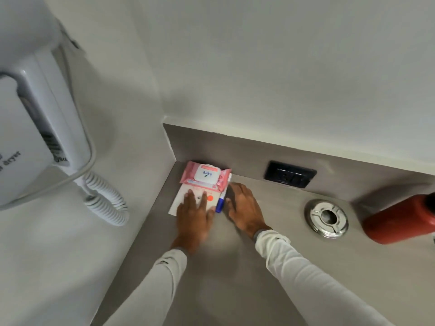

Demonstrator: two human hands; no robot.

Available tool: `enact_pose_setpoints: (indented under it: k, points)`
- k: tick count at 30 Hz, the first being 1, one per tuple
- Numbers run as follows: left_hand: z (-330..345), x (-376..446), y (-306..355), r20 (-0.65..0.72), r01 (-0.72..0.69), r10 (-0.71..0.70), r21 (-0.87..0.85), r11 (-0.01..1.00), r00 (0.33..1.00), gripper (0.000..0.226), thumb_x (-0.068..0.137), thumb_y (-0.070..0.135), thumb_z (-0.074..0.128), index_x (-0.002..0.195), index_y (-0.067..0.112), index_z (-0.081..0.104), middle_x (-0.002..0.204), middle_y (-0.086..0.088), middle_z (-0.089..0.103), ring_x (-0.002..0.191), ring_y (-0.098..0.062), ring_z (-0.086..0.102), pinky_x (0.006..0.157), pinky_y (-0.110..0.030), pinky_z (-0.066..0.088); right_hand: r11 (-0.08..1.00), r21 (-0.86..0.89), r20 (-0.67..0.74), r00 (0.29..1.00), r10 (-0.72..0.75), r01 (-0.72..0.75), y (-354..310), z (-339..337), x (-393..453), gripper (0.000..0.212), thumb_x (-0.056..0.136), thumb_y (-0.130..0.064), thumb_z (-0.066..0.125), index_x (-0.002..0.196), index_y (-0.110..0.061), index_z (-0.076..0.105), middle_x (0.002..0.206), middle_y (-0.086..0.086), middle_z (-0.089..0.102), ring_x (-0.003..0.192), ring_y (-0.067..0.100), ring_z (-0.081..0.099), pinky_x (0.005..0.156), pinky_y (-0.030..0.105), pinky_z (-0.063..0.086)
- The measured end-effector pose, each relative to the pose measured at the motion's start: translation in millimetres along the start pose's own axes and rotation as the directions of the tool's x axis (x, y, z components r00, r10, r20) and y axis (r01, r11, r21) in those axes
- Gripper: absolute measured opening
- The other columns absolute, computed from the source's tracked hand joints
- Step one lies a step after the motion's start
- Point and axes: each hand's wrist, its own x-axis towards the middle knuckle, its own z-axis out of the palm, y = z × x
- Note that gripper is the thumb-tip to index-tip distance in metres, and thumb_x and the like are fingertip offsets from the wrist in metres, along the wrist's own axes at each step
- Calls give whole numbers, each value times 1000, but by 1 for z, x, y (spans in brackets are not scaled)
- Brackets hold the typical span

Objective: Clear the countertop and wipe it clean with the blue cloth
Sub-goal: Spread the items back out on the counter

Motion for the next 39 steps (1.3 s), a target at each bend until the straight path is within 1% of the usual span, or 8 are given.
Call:
enact_pose_setpoints:
  k: [6,14,18,21,25,27,34,39]
  points:
    - [11,-14,42,41,-67,67,-8,998,997,54,103,41,23,154,28,14,163,-17,12,152,-33,8,121,-46,18,998,-3,-111,992,65,-66,24,0,-18,45,99,-26,56,142,-14,49,141,9,58,127,30,54,109,42,45]
    - [-1,-37,82,105,-266,270,-54,963,957,52,101,25,34,152,26,24,163,-11,19,152,-28,15,119,-40,25,982,14,-160,969,188,-188,59,-17,-48,61,95,-43,62,147,-17,42,137,8,61,125,30,55,104,44,49]
    - [-24,-32,95,-128,-300,281,-174,938,951,28,92,13,50,118,17,59,126,-5,62,113,-26,59,90,-36,50,974,-15,-235,948,215,-225,75,-26,-59,68,89,-43,70,144,-10,46,133,12,61,122,35,56,99,46,50]
    - [-43,0,87,-267,-369,313,-194,909,911,33,84,9,61,116,12,57,120,-9,57,111,-28,55,91,-39,50,978,-92,-249,955,160,-188,78,-27,-62,61,89,-50,66,136,-12,52,136,10,57,124,32,54,101,46,47]
    - [-57,50,64,-34,-477,476,-50,878,879,68,81,23,70,142,17,42,144,-8,46,134,-27,43,112,-38,33,971,-230,-142,990,27,-59,74,-18,-60,66,93,-57,55,150,-24,44,160,11,36,148,30,33,117,43,30]
    - [-54,62,53,48,-492,494,-43,869,868,74,78,24,74,144,19,41,145,-5,47,133,-26,45,111,-35,34,959,-282,-63,998,18,-35,72,-11,-58,75,95,-60,50,158,-27,28,167,12,23,155,29,21,123,42,20]
    - [-52,58,18,-50,-382,379,-151,912,924,76,69,36,79,137,30,46,133,-1,60,118,-25,57,98,-37,46,954,-290,-60,997,55,-70,76,5,-66,71,101,-58,39,160,-22,26,171,11,11,159,27,9,127,43,11]
    - [-50,48,-28,-63,-78,74,-59,995,995,75,69,60,74,132,28,50,121,-6,66,111,-31,60,93,-41,46,957,-280,-100,994,44,-70,77,9,-72,70,101,-57,43,159,-19,31,170,13,14,159,29,13,127,44,18]
